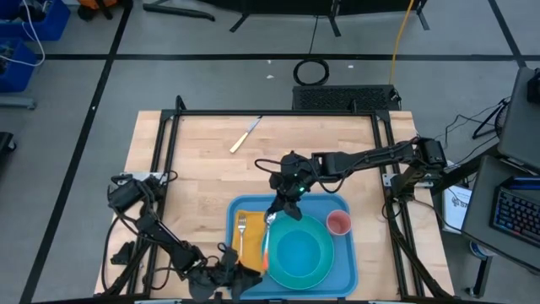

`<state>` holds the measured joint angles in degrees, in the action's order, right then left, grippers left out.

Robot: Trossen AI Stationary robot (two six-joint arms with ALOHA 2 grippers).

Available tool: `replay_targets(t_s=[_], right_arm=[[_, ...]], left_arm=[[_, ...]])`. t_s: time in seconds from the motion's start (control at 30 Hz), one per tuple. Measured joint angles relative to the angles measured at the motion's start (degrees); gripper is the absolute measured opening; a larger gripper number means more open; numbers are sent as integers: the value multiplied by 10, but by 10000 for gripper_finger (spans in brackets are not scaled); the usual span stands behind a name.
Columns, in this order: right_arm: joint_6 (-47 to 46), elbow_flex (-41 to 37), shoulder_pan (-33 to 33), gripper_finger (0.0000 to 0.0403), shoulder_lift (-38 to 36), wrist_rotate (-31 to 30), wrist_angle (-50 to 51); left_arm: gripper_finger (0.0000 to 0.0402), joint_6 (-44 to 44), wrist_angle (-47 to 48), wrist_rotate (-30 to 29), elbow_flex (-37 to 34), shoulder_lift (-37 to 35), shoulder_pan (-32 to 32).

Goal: Set up tray
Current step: Put the orange spoon on top of the yellow table napkin to the right of the orange fork

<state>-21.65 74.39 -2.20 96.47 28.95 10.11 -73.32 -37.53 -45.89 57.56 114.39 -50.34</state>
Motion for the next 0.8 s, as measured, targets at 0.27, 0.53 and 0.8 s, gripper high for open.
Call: replay_targets(t_s=[0.27, 0.53, 0.8], right_arm=[[-31, 0, -5, 1, 20, -34, -6], [-29, 101, -15, 1, 122, -19, 35], [-22, 198, -16, 1, 177, -54, 118]], left_arm=[[149, 66, -3, -60, 0, -3, -41], [149, 186, -5, -103, 0, -31, -90], [150, 212, 0, -202, 0, -37, -136]])
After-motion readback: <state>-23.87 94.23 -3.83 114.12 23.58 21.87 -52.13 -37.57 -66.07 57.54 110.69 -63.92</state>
